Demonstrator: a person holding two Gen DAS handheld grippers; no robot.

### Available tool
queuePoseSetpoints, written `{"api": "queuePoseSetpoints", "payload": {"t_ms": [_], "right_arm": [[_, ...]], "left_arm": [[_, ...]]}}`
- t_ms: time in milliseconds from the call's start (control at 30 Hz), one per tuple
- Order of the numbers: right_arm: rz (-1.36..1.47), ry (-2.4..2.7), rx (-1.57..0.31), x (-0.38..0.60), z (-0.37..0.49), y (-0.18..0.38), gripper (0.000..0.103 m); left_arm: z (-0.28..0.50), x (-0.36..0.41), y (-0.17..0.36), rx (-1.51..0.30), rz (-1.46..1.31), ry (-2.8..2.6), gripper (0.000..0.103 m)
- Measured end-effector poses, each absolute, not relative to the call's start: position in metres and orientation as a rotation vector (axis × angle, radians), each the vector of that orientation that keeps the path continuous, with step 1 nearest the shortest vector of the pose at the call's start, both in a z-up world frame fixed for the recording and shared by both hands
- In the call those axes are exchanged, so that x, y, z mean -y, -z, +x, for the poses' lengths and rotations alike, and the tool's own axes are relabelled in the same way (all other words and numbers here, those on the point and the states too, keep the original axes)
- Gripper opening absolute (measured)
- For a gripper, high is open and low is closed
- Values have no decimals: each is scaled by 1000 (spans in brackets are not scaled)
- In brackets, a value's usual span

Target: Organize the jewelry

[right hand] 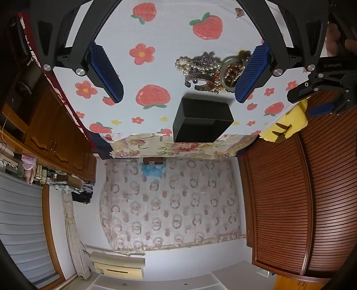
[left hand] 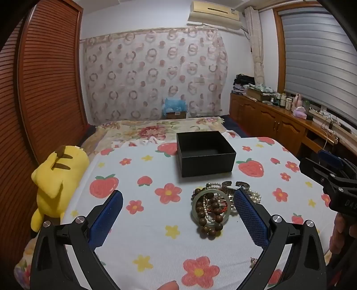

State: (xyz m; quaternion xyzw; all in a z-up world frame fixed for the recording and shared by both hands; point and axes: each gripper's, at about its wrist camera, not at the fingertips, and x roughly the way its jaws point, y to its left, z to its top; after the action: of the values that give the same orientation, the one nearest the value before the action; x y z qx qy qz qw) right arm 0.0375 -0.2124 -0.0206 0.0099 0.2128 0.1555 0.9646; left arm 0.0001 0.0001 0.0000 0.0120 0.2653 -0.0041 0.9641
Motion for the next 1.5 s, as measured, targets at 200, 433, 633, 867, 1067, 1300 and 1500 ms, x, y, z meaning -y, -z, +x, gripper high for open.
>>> {"api": "queuePoseSetpoints", "payload": {"t_ms": [200, 433, 633, 867, 1067, 1300, 1500], "right_arm": [[18, -313, -426, 212, 37, 21, 101], [18, -316, -425, 212, 37, 21, 101], [20, -315, -425, 212, 37, 21, 101], [20, -317, -424, 212, 37, 20, 101], [19, -316, -423, 212, 37, 20, 101], [21, -316, -422, 213, 37, 19, 101], [21, -317, -422, 213, 37, 19, 101]], "left_arm": [[0, 0, 0, -535, 24, 12, 96], [0, 0, 0, -534, 22, 11, 96], [0, 0, 0, -531, 22, 11, 96], [0, 0, 0, -528, 21, 10, 96], [0, 0, 0, -527, 20, 11, 96], [0, 0, 0, -526, 19, 12, 96], [-1, -1, 0, -526, 17, 12, 96]]}}
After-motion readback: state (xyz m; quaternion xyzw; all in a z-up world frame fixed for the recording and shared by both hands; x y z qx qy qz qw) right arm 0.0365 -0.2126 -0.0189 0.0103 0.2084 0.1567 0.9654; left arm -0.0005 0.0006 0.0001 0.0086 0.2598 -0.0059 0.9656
